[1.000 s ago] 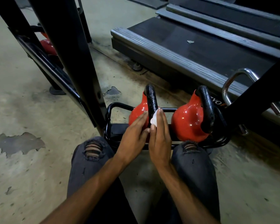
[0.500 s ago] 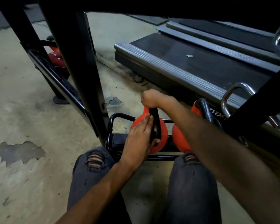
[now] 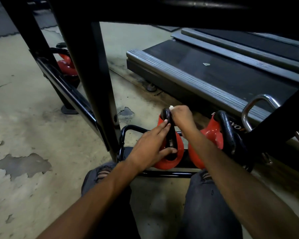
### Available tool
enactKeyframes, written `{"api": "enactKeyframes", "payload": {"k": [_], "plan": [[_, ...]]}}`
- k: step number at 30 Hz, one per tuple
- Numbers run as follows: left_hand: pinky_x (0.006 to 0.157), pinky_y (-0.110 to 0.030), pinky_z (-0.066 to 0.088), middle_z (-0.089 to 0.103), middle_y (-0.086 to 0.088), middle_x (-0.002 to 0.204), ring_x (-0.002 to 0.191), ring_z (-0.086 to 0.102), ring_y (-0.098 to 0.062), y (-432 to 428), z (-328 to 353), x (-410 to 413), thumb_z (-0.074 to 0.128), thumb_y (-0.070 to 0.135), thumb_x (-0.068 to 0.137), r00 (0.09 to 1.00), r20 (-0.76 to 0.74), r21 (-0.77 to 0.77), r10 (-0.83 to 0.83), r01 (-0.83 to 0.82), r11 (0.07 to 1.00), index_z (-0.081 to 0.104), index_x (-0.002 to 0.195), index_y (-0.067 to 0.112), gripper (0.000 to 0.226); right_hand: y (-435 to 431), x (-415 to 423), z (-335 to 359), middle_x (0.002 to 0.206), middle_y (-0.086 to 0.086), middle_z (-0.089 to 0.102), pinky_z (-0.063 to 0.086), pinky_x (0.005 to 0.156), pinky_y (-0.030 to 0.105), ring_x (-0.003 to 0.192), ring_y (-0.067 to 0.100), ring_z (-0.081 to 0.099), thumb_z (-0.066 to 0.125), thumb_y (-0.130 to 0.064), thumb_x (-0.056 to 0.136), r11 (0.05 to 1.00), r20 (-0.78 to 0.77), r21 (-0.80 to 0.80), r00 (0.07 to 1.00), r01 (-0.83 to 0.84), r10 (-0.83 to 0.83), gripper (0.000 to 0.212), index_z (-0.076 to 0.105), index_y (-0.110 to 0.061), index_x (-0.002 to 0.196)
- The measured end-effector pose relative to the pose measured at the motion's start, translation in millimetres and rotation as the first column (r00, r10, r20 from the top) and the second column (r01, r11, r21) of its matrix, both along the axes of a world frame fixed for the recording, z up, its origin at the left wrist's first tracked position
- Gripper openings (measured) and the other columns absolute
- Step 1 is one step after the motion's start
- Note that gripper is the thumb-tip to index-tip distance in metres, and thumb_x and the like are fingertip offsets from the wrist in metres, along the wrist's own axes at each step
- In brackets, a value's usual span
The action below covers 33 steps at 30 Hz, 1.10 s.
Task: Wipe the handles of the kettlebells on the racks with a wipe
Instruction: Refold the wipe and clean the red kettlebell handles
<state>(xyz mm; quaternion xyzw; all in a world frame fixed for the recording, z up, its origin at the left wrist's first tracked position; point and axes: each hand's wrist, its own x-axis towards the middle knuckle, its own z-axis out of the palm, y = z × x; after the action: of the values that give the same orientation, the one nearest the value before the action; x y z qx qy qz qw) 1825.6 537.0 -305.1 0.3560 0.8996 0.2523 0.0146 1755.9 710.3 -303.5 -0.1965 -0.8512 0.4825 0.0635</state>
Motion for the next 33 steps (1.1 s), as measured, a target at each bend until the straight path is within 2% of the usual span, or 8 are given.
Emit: {"api": "enactKeyframes", "payload": {"k": [2,7,14,19,24,28,31,33], "plan": [[0.116,-0.041,0.036,0.008,0.013,0.167,0.147,0.032,-0.019,-1.7,2.0,-7.9,0.059,0.062,0.089,1.000,0.006,-0.029,-0.011,0.012,1.000,0.019,0.160,0.024,0.090,-1.8,4.0,-7.6,0.066,0.006,0.058,0.050,0.069,0.042,0.066,0.022,0.055,0.056,-0.033,0.089,0.947,0.006,-0.292,0.991,0.133,-0.137,0.034,0.059,-0.016,0.060],[0.113,-0.044,0.040,0.003,0.017,0.167,0.147,0.033,-0.017,-4.5,-4.0,-10.3,0.058,0.061,0.090,0.999,0.033,-0.016,-0.039,0.039,0.999,0.017,0.160,0.028,0.087,1.6,18.7,-10.5,0.072,0.006,0.062,0.046,0.048,0.019,0.054,0.011,0.057,0.064,-0.018,0.098,0.803,0.032,-0.565,0.978,0.189,-0.207,0.020,0.062,-0.011,0.080],[0.115,-0.042,0.039,0.003,0.015,0.167,0.149,0.028,-0.013,-4.1,-3.2,-7.3,0.060,0.056,0.092,0.998,0.045,0.014,-0.041,0.040,0.999,0.016,0.160,0.027,0.086,-5.4,21.4,-16.4,0.049,0.004,0.063,0.039,0.033,0.016,0.033,0.011,0.056,0.052,-0.016,0.104,0.591,0.301,-0.735,0.941,0.334,-0.156,0.030,0.061,-0.005,0.078],[0.117,-0.043,0.036,0.001,0.016,0.167,0.150,0.025,-0.013,-5.3,-0.6,-6.3,0.058,0.056,0.093,0.997,0.065,-0.005,-0.035,0.036,0.999,0.013,0.160,0.028,0.086,17.1,-22.0,-59.4,0.088,0.007,0.076,0.056,0.056,0.032,0.061,0.024,0.069,0.075,-0.021,0.079,0.631,0.446,-0.616,0.869,0.471,-0.213,0.024,0.075,-0.011,0.101],[0.117,-0.037,0.035,0.004,0.012,0.168,0.150,0.023,-0.010,-3.9,-0.8,-4.5,0.060,0.053,0.094,0.999,0.038,0.008,-0.039,0.038,0.999,0.015,0.160,0.024,0.085,-0.9,-5.1,-12.5,0.070,0.009,0.063,0.049,0.039,0.022,0.039,0.010,0.061,0.066,0.002,0.091,0.592,0.266,-0.692,0.908,0.413,-0.322,0.016,0.062,-0.005,0.077],[0.121,-0.038,0.029,0.009,0.001,0.168,0.151,0.021,-0.016,0.9,4.1,-0.9,0.060,0.047,0.095,0.998,-0.054,-0.082,-0.023,0.019,0.996,0.017,0.160,0.017,0.083,-7.6,-4.9,-5.7,0.066,0.005,0.067,0.054,0.054,0.029,0.050,0.013,0.062,0.072,-0.011,0.083,0.801,0.094,-0.477,0.927,0.363,-0.364,0.008,0.076,-0.004,0.081],[0.122,-0.040,0.025,0.015,-0.009,0.167,0.152,0.020,-0.022,4.5,6.0,16.1,0.060,0.036,0.096,0.993,-0.117,-0.135,-0.025,0.009,0.991,0.021,0.159,0.010,0.078,-8.3,-4.9,0.9,0.084,-0.001,0.075,0.057,0.078,0.037,0.081,0.017,0.069,0.066,-0.020,0.086,0.983,-0.061,0.021,0.981,0.184,-0.182,0.014,0.078,-0.016,0.090],[0.123,-0.039,0.023,0.012,-0.011,0.167,0.153,0.017,-0.023,6.6,3.0,32.6,0.059,0.033,0.096,0.994,-0.103,-0.131,-0.031,0.017,0.991,0.019,0.159,0.009,0.079,-12.6,-8.1,14.5,0.092,0.003,0.074,0.056,0.078,0.038,0.085,0.021,0.067,0.056,-0.020,0.091,0.922,-0.076,0.386,0.996,-0.020,0.054,0.019,0.074,-0.018,0.093]]}}
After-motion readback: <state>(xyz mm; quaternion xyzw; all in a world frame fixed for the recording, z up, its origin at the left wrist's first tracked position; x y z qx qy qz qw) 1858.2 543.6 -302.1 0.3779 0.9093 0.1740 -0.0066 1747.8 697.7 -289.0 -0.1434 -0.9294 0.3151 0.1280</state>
